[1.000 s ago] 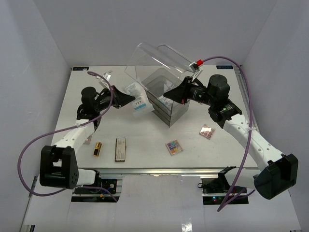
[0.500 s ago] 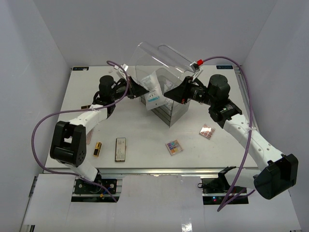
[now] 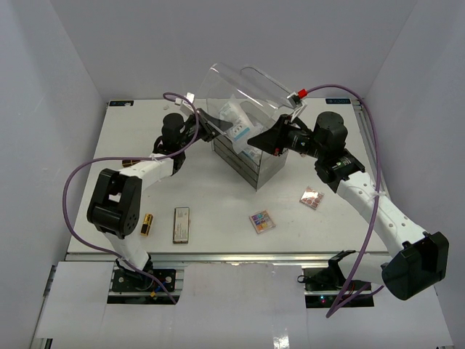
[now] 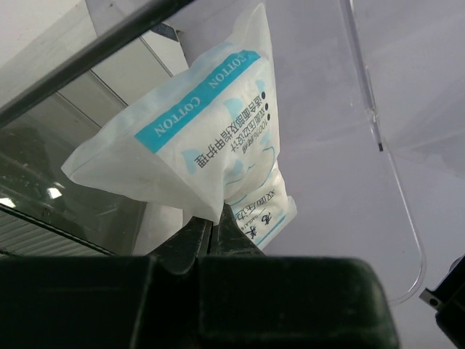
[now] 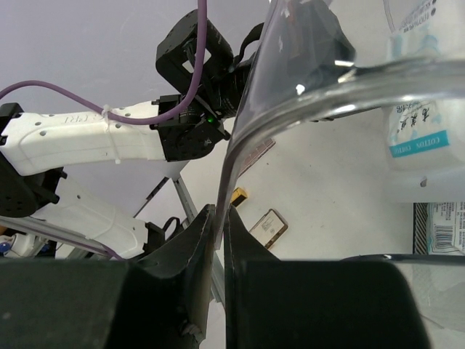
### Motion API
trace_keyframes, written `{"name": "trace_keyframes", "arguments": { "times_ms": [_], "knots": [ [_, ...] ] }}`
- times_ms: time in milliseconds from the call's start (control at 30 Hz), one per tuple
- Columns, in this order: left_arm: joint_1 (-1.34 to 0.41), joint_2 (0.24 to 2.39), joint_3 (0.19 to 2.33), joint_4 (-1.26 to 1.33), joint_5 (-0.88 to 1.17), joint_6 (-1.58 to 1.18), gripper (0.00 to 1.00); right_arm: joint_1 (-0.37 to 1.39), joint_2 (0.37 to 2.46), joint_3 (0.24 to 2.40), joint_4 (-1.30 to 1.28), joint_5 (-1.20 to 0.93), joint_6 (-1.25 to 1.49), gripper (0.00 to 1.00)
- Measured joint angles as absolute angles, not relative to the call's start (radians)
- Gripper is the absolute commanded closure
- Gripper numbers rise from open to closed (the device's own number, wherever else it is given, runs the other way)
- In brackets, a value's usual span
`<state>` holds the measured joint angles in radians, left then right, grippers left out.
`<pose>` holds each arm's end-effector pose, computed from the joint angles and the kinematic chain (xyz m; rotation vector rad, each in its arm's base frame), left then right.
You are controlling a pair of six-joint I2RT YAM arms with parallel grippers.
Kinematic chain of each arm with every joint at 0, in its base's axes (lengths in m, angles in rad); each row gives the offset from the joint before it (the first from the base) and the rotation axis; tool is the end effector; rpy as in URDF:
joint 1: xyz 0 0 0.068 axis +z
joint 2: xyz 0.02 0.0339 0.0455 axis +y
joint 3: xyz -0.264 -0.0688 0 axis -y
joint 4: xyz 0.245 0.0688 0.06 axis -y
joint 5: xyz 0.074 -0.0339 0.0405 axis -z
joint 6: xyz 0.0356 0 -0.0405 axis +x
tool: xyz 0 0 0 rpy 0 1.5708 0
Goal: Organize the makeup
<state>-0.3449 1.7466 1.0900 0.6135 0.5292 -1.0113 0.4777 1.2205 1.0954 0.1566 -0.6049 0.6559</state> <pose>0.3718 -0.1527 0.2669 -0.1442 1.8148 -1.4306 0.2422 0.1482 0.3937 -0.3778 1.6703 1.3323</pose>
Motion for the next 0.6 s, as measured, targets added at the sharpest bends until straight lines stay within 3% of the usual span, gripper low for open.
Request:
{"name": "trace_keyframes", "arguments": {
  "times_ms": [300, 533, 567, 600],
  "knots": [
    [-0.406, 1.757, 1.106, 0.622, 0.357, -1.141, 0.82, 0.473, 1.22, 1.095, 0.159, -0.604, 0.656, 0.88],
    [-0.45, 1.783, 1.114, 0.629, 0.252, -1.22, 0.67, 0.471, 1.219, 1.093, 0.158, -0.597, 0.656, 0.88],
    [-0.455, 1.783, 1.114, 0.629, 0.242, -1.225, 0.59, 0.47, 1.219, 1.092, 0.158, -0.595, 0.656, 0.88],
    [-0.459, 1.783, 1.114, 0.628, 0.233, -1.229, 0.27, 0.47, 1.219, 1.09, 0.158, -0.593, 0.656, 0.88]
  ]
}}
